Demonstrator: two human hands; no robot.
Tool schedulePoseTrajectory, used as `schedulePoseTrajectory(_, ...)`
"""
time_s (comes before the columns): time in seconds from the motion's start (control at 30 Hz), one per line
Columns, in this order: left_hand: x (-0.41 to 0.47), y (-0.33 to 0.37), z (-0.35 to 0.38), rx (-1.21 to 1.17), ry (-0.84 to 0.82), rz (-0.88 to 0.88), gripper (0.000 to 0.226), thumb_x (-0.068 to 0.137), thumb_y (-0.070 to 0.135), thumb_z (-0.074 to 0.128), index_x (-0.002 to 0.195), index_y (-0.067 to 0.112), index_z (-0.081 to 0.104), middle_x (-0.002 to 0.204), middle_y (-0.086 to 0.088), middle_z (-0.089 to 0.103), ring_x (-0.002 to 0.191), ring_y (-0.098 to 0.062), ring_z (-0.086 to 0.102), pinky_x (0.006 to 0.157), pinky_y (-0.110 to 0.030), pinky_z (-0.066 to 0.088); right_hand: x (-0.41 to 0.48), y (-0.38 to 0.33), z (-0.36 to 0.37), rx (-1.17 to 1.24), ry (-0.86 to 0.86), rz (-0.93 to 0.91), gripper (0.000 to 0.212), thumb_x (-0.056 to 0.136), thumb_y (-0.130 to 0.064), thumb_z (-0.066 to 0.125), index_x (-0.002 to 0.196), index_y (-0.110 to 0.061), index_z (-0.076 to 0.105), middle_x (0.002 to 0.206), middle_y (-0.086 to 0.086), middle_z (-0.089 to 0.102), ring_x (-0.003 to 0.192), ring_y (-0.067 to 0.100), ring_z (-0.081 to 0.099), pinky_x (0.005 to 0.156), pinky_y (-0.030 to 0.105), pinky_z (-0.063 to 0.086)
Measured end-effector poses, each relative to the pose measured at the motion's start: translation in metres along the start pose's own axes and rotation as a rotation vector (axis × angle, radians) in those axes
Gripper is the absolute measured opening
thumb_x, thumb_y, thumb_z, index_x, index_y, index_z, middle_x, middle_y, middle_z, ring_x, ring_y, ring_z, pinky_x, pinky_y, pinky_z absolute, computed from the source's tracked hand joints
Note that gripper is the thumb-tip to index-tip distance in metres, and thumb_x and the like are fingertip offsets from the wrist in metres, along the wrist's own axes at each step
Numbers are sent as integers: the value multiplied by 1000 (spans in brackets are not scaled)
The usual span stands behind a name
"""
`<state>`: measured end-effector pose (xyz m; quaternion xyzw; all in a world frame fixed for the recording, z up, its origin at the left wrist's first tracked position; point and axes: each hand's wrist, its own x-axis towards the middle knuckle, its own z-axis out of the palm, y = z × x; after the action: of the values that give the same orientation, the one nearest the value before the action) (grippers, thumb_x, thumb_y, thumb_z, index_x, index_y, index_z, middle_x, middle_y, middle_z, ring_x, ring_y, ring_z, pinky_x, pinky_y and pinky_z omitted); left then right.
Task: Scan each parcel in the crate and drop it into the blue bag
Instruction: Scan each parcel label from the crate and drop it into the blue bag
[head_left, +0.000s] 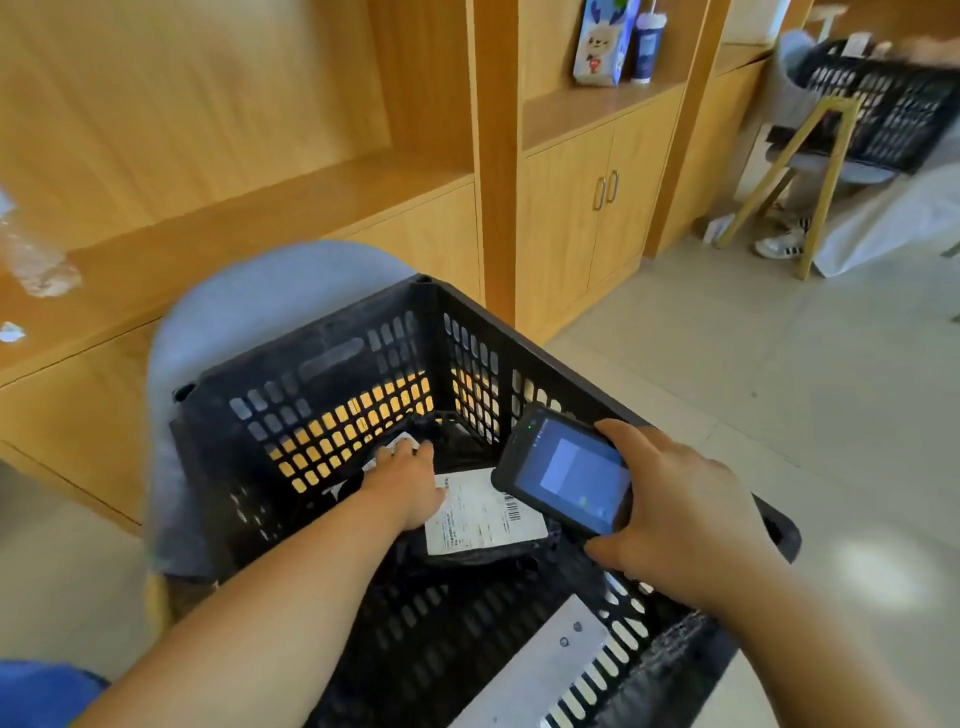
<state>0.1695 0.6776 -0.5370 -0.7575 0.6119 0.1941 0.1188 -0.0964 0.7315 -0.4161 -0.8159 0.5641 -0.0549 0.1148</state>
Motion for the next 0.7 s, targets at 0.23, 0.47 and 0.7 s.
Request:
schedulePoseTrajectory(0.23, 30, -12, 6, -23, -158, -30, 88, 87, 48, 60, 150, 6, 15, 154, -17, 22, 138, -34, 31, 110, -41, 32, 19, 7, 17, 58, 8, 9, 89, 60, -48, 72, 134, -31, 27, 115, -8, 52, 96, 16, 53, 76, 33, 48)
schedulePoseTrajectory(0.47, 20, 2, 11, -246, -377, -53, 49, 79, 30, 77, 113, -1, 61, 113, -21, 63, 92, -27, 63, 77, -37, 54, 22, 10, 22, 70, 47, 7, 89, 59, -48, 73, 134, -31, 27, 114, -9, 53, 95, 15, 53, 76, 32, 46)
schedulePoseTrajectory(0.7, -18, 29, -5, -247, -415, -12, 54, 83, 38, 70, 127, 11, 55, 127, -7, 57, 113, -26, 56, 60, -24, 47, 7, 12, 13, 78, 79, 42, 90, 61, -48, 74, 136, -29, 27, 111, -7, 53, 91, 16, 51, 72, 31, 45)
